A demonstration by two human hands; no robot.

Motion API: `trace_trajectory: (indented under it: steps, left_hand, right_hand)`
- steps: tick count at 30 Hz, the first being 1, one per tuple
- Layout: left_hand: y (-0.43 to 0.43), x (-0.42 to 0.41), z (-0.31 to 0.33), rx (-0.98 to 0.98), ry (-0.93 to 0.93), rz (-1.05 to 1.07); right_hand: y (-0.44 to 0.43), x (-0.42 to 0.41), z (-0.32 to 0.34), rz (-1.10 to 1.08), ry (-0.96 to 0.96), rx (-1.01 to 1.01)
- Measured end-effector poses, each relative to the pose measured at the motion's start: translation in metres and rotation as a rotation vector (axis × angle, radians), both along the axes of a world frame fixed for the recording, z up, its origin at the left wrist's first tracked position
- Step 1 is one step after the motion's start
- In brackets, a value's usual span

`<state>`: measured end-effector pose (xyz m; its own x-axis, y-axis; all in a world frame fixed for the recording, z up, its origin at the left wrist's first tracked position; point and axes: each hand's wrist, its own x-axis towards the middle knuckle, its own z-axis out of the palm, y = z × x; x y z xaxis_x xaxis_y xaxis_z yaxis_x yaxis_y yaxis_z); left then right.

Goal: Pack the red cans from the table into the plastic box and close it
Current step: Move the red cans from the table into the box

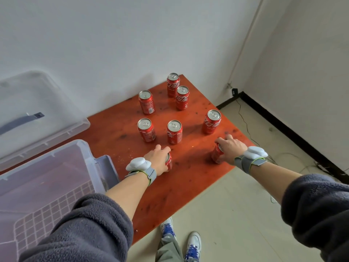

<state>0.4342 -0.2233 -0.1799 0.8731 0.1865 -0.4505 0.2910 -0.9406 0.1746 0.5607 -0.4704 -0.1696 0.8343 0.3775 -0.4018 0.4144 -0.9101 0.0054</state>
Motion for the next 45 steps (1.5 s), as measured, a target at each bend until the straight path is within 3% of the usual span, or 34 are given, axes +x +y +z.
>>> trace_trajectory:
  steps: [5, 13, 23, 28, 34, 45]
  left_hand:
    - [0.014, 0.000, 0.021, -0.003, -0.059, 0.030]
    - [0.045, -0.015, 0.111, 0.058, -0.330, 0.149]
    - [0.108, -0.101, 0.216, 0.259, -0.530, 0.297]
    - [0.139, -0.156, 0.231, 0.350, -0.505, 0.376]
    - [0.195, -0.238, 0.219, 0.330, -0.399, 0.453]
    - [0.278, -0.332, 0.112, 0.143, -0.076, 0.433]
  right_hand:
    - [0.011, -0.001, 0.022, 0.068, -0.065, 0.034]
    - [0.059, -0.011, 0.096, 0.266, -0.256, 0.268]
    - [0.150, -0.063, 0.191, 0.552, -0.381, 0.563]
    - [0.201, -0.102, 0.212, 0.699, -0.357, 0.633]
    - [0.279, -0.170, 0.201, 0.879, -0.283, 0.626]
    - [0.381, -0.263, 0.086, 0.943, -0.121, 0.288]
